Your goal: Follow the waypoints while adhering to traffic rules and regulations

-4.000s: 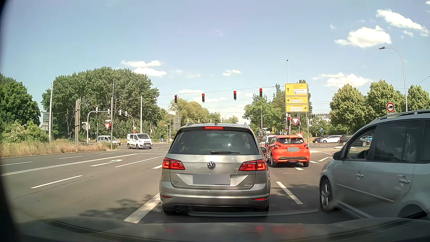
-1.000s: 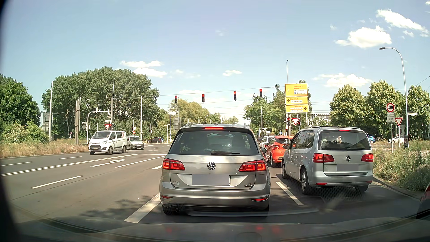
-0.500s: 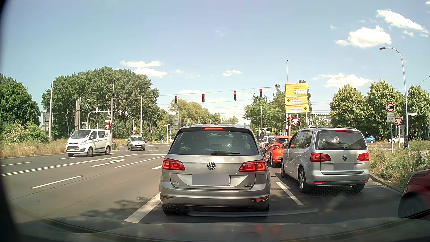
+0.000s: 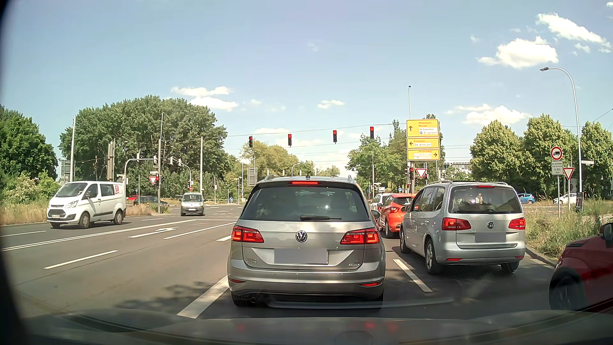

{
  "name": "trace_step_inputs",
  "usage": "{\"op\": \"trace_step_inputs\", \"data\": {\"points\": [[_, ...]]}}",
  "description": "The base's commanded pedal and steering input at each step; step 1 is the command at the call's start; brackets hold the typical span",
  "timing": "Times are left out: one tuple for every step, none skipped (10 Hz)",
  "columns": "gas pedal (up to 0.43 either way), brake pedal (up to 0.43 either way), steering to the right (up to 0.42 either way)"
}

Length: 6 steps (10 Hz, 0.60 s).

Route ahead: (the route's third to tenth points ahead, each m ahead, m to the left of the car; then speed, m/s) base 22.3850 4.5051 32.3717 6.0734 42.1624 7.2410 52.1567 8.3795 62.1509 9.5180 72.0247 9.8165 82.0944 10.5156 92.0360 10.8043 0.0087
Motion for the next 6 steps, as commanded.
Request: {"op": "trace_step_inputs", "data": {"points": [[0.000, 0.323, 0.003], [0.000, 0.323, 0.003], [0.000, 0.323, 0.003], [0.000, 0.323, 0.003], [0.000, 0.329, 0.003], [0.000, 0.323, 0.003]]}}
